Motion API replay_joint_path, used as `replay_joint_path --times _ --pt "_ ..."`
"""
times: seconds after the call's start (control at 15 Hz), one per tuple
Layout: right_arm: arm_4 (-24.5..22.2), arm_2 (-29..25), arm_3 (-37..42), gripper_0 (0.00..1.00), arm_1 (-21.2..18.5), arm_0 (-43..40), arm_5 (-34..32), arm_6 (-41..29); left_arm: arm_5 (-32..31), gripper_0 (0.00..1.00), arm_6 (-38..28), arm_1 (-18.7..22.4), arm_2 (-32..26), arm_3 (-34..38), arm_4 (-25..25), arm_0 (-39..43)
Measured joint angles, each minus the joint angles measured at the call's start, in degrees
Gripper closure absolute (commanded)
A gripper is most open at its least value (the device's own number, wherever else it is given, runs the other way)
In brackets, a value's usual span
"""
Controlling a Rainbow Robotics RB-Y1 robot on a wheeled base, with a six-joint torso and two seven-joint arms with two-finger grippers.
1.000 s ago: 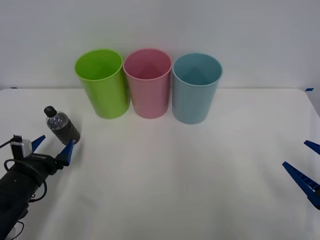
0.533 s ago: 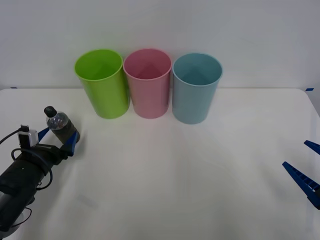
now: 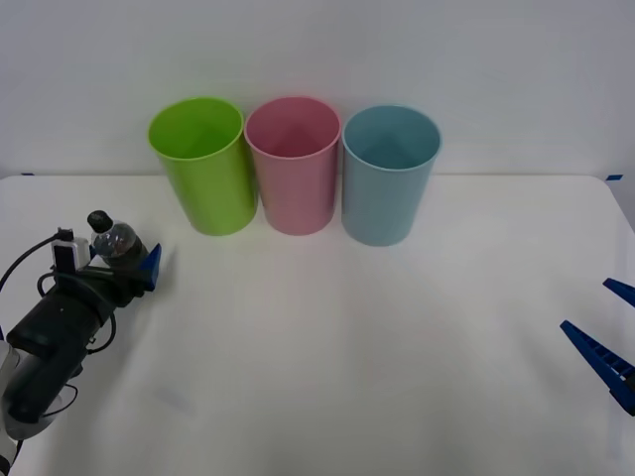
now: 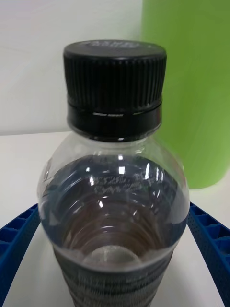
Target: Grasp the object on the table and drop it into the matching bin: aluminum can to the light blue bin, PET bottle to the pink bin.
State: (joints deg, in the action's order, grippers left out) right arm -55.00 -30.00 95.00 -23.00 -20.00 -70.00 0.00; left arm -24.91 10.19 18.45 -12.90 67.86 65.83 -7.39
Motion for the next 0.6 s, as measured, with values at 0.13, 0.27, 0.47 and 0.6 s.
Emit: replay_joint_path --times 0.13,0.27,0.47,0.6 --pt "0.0 0.0 0.0 0.0 0.0 0.0 0.0 0.0 0.2 0.0 -0.1 -0.2 0.0 -0.5 0.7 -0.7" --pt "0.0 0.0 0.0 0.0 0.0 0.0 0.0 0.0 0.2 0.0 -0.2 -0.3 0.0 -0.5 0.9 -0.7" --pt "0.0 0.0 0.0 0.0 0.0 0.0 0.0 0.0 0.2 0.83 0.1 -0.3 0.1 -0.5 1.0 -0.8" --pt "0.0 0.0 0.0 0.0 0.0 0.0 0.0 0.0 0.2 1.0 0.2 -0.3 0.1 -0.5 1.1 -0.7"
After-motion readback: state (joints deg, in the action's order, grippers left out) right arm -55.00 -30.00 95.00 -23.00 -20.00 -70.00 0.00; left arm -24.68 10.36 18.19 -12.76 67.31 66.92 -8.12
